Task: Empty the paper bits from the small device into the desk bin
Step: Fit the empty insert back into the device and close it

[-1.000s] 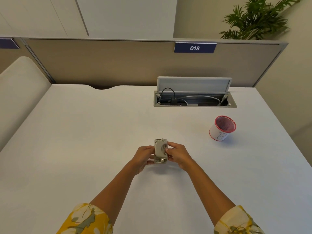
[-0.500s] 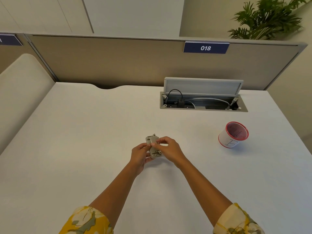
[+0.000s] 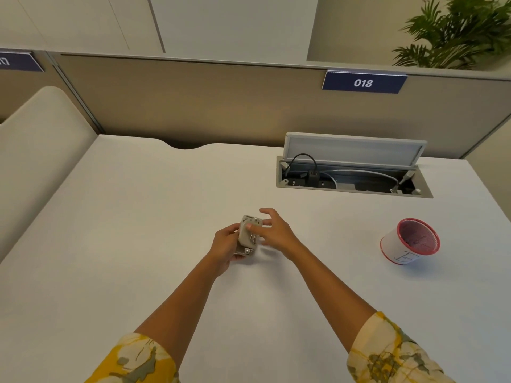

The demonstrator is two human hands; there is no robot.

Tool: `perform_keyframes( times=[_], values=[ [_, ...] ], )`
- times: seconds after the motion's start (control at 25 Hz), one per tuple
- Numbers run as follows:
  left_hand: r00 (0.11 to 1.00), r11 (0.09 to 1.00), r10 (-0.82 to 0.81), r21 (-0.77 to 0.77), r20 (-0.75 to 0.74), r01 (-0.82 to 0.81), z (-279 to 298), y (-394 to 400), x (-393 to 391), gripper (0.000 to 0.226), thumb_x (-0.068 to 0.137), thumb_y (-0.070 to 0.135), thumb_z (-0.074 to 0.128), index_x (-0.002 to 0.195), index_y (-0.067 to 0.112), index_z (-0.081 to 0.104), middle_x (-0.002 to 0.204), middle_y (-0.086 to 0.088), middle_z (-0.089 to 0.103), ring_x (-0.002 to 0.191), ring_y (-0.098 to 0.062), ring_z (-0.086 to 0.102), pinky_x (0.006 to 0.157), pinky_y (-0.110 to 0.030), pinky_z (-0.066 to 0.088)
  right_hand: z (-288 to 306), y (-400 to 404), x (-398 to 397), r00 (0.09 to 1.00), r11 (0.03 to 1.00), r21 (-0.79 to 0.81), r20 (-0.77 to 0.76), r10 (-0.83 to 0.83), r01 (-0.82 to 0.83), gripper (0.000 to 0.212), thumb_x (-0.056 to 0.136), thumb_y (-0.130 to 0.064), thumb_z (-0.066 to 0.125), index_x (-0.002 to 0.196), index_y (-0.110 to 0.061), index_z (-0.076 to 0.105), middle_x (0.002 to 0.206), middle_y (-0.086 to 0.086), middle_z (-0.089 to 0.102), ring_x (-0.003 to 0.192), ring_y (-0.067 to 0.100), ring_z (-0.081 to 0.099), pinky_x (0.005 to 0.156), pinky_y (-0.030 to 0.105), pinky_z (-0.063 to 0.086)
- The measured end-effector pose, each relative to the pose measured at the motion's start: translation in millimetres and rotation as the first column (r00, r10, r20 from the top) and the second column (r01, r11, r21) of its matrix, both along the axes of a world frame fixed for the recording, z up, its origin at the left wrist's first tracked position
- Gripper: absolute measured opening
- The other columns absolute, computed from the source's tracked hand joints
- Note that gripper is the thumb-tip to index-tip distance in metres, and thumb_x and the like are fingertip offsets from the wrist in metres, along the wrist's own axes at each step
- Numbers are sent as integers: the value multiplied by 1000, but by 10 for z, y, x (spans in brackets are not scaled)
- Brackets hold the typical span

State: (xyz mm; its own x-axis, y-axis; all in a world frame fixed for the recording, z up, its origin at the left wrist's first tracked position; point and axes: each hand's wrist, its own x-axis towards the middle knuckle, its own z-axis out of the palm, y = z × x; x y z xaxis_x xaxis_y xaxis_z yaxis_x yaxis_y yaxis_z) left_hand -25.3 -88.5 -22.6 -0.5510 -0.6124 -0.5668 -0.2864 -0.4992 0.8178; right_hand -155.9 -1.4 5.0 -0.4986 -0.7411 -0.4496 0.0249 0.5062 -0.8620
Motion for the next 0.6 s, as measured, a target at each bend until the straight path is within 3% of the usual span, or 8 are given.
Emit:
perform_keyframes(
  times=[0.12, 0.28, 0.48, 0.6],
  values=[
    [994, 995, -96, -22, 50, 98, 58, -234, -2, 27, 94, 14, 54, 109, 24, 74, 100, -7, 74, 83, -26, 67, 70, -38, 59, 3, -172, -153, 985, 997, -21, 155, 82, -79, 37, 97, -20, 56, 133, -17, 52, 127, 19, 59, 110, 33, 64, 87, 43, 59],
    [998, 999, -15, 47, 67, 11, 58, -483, -8, 24, 92, 17, 55, 103, 19, 76, 98, -11, 73, 84, -27, 66, 69, -38, 59, -30, -366, -263, 946, 991, -98, 304, 112, -85, 30, 99, -6, 50, 128, -7, 58, 120, 22, 63, 95, 25, 68, 71, 31, 63],
    [954, 945, 301, 131, 10, -299, 27, -653, -108, 17, 91, 17, 59, 102, 9, 69, 87, -12, 68, 72, -26, 64, 55, -30, 54, -157, -637, -220, 881, 974, -60, 442, -169, 218, 34, 93, 7, 48, 120, -7, 62, 103, 18, 69, 82, 24, 72, 67, 31, 63],
    [904, 902, 426, 83, -21, -423, -27, -713, -166, 22, 98, 14, 51, 117, 5, 57, 101, -14, 65, 79, -27, 65, 61, -32, 54, -285, -771, -149, 802, 899, 0, 452, -390, 438, 32, 89, 6, 58, 117, -8, 63, 103, 20, 70, 85, 29, 73, 66, 33, 62]
  ],
)
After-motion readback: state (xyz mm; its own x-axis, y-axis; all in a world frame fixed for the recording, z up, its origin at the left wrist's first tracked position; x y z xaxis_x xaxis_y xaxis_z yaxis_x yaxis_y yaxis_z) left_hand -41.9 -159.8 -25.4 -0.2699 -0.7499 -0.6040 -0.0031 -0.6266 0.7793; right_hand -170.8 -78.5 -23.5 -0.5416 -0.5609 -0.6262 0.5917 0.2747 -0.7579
